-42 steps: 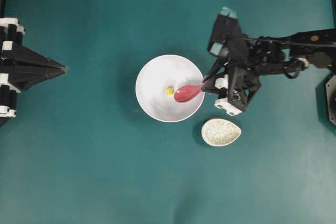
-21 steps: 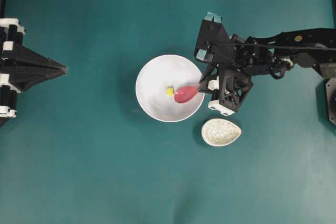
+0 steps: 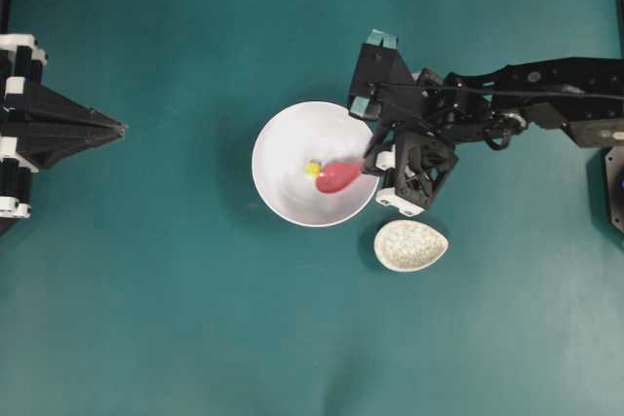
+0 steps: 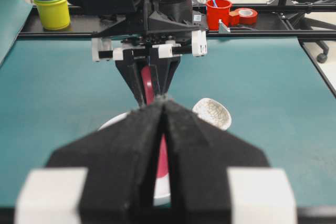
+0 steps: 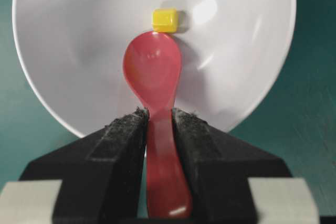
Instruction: Scoop the yellow hexagonal prism block from the bowl with a spoon using the right arm.
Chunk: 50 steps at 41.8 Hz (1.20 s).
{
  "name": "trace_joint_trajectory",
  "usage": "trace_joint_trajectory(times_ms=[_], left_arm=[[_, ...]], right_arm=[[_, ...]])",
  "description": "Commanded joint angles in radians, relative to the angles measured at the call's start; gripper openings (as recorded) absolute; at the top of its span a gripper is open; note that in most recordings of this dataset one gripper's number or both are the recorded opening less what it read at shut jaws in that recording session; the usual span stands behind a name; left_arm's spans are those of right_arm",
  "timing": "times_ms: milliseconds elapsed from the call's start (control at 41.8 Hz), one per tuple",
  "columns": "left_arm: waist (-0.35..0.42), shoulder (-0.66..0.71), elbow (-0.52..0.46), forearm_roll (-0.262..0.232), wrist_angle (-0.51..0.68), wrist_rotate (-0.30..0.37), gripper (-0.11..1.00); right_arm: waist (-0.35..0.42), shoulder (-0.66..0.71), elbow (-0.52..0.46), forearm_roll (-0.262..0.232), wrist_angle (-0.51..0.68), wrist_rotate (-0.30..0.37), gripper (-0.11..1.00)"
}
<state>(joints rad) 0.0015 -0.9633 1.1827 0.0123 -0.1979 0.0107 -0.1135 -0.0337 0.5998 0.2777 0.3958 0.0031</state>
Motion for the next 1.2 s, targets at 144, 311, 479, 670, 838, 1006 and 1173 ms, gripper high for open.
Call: trace_joint_trajectory(times_ms=[144,311,479,670,838,1006,1173], left_arm=[[0.0,0.009,-0.017,0.002,-0.005,0.002,0.01],[0.002,0.009,-0.018,0.002,0.0,0.002,0.01],[0.0,0.006,-0.018,0.002,0.003,0.0,0.01],[0.0,0.005,-0.02,0.002,0.005,0.0,0.01],[0.0,0.005,-0.02,0.002,0.003,0.0,0.01],[0.0,0.003,-0.018,0.002,0.003,0.0,0.01],[0.0,0.005,-0.02,0.002,0.005,0.0,0.01]], right_arm=[[-0.002,0.009,-0.035,-0.012,-0.06,-0.002,0.24],[-0.002,0.017,-0.048,-0.028,-0.097,-0.005,0.22],[-0.003,0.008,-0.069,-0.029,-0.103,-0.006,0.22],[-0.002,-0.034,-0.089,-0.034,-0.071,-0.011,0.22],[-0.003,-0.103,-0.089,-0.038,-0.029,-0.006,0.22],[-0.002,-0.172,-0.08,-0.038,0.003,-0.002,0.22],[-0.002,-0.216,-0.052,-0.035,0.028,0.002,0.22]])
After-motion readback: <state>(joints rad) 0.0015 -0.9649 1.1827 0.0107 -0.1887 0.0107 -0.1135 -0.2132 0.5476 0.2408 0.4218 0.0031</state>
